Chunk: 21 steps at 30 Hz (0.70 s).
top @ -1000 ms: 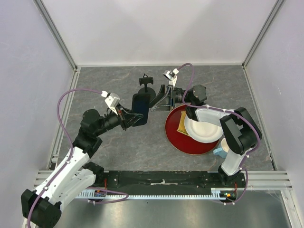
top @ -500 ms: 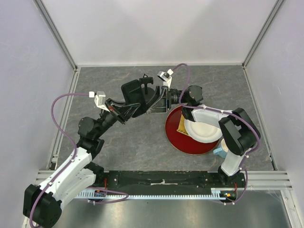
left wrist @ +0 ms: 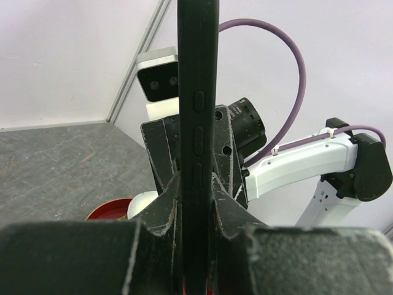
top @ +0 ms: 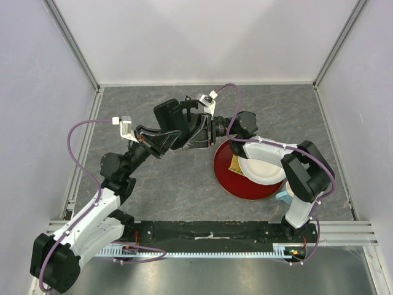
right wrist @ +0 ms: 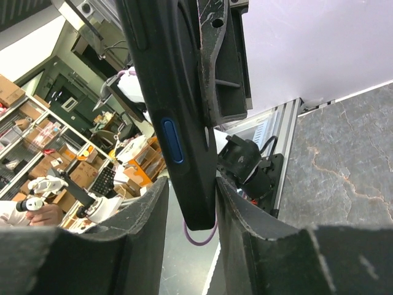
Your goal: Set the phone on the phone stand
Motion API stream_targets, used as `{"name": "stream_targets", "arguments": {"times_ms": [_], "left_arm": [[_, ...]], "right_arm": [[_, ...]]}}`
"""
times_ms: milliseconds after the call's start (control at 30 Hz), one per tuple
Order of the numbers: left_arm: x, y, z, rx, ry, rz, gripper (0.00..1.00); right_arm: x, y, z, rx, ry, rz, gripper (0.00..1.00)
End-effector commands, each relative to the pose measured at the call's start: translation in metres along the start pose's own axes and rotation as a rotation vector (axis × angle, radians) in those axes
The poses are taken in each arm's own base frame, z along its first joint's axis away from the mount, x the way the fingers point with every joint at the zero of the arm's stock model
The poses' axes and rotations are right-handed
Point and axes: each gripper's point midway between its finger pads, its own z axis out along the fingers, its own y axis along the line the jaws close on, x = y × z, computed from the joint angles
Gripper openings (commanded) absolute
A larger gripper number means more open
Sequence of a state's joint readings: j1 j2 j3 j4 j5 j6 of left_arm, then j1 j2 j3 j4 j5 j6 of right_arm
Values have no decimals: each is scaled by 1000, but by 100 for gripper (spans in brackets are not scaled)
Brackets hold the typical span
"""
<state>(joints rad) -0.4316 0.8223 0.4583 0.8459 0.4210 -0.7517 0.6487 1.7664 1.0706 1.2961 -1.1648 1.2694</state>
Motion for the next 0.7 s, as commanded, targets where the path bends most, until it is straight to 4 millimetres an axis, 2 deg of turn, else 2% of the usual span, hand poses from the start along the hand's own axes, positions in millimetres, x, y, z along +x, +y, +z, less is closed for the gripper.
{"name": "stream_targets", "arguments": {"times_ms": [0, 200, 367, 467, 500, 533, 667], "left_arm": [[-29, -19, 6, 66, -99, 13, 2], [-20, -15, 3, 52, -73, -19, 2], [-20, -14, 3, 36, -63, -34, 2], [-21, -13, 4, 25, -61, -38, 2], [-21, -14, 4, 26, -59, -43, 2], [-21, -14, 4, 28, -61, -45, 2], [-20, -14, 4, 31, -59, -57, 2]], "right_arm": [[-21, 59, 6, -202, -81, -458, 41], [-27, 55, 7, -188, -109, -450, 44], [-33, 47, 9, -143, -130, -469, 45], [-36, 37, 10, -83, -133, -481, 38], [-35, 29, 11, -52, -124, -452, 30], [-35, 26, 10, -34, -124, -450, 27], [-38, 20, 10, -3, -130, -461, 23]]}}
